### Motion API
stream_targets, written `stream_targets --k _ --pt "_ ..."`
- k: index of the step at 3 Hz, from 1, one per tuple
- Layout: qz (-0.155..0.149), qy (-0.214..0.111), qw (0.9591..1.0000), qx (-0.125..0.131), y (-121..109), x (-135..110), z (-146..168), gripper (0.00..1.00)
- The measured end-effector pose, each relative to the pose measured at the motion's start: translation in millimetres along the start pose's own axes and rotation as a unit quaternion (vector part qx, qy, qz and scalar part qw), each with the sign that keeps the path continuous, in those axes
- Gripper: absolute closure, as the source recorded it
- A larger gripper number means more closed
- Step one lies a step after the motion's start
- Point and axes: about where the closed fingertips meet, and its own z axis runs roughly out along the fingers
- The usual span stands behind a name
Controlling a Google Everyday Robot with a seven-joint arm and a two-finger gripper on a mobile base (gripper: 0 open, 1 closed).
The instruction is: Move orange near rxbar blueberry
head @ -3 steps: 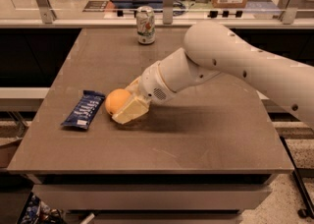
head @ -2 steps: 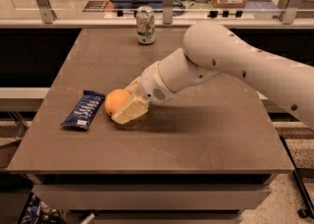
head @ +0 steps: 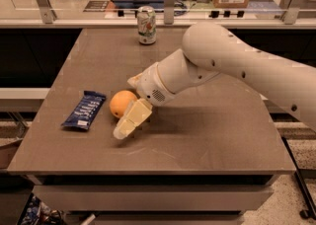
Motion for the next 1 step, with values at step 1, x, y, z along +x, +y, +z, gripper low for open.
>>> stream_targets --k 1 --pt "0.0 0.0 1.0 0.0 0.0 0.0 0.0 0.0"
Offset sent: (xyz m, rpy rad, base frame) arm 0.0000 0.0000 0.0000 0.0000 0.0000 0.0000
